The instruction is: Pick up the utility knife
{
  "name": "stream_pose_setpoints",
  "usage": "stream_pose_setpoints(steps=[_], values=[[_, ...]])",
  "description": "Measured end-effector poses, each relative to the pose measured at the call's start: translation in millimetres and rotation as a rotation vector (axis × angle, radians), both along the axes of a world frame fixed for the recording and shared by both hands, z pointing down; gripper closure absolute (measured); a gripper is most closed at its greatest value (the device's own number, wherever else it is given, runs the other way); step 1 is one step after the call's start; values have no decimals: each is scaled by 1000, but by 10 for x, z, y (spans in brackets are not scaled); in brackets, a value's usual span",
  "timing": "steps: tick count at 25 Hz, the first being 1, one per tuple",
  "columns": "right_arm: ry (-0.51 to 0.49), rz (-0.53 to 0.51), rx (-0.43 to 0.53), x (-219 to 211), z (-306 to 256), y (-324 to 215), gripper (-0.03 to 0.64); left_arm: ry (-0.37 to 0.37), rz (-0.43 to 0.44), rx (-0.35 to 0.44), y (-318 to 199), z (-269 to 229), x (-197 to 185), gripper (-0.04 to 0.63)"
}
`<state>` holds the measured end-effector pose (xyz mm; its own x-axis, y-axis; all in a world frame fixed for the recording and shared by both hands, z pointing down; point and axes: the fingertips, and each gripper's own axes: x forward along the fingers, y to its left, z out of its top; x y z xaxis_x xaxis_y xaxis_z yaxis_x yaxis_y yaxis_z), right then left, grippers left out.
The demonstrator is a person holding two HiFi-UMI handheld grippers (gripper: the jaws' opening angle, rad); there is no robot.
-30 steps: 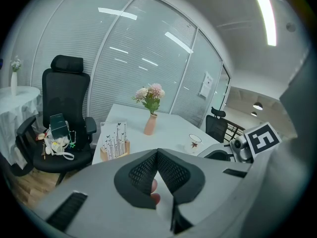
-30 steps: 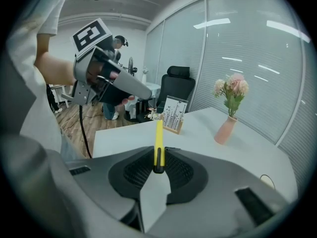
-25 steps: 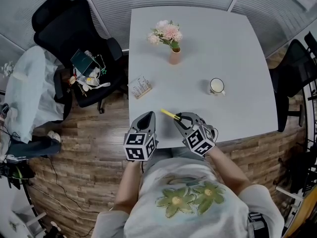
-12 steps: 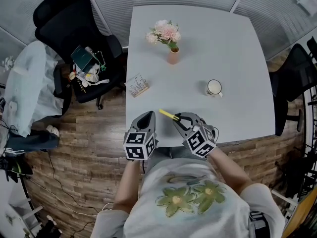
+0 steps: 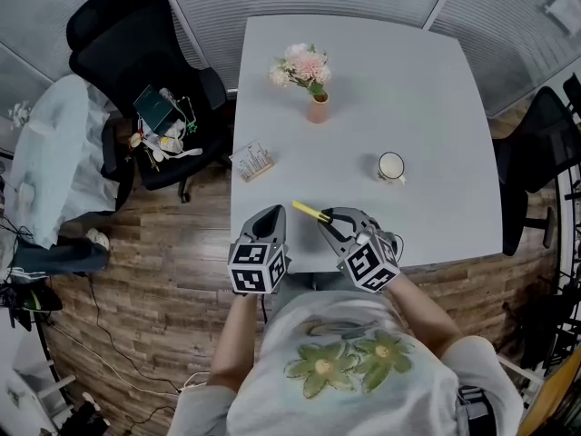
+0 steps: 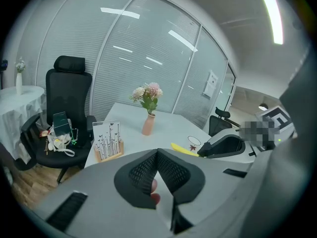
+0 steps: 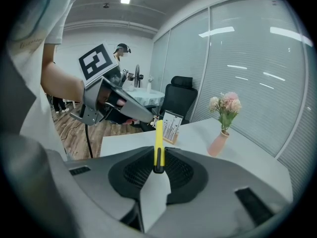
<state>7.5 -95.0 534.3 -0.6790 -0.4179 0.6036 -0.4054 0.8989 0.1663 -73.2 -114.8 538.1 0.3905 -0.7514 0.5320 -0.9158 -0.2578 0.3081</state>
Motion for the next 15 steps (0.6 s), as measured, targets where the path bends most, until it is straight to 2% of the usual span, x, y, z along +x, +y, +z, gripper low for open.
stream_pose_setpoints(steps=[15], values=[[-85,31,25,-47,-335,-59,546,-5,4,8,-46,-45,-30,591]])
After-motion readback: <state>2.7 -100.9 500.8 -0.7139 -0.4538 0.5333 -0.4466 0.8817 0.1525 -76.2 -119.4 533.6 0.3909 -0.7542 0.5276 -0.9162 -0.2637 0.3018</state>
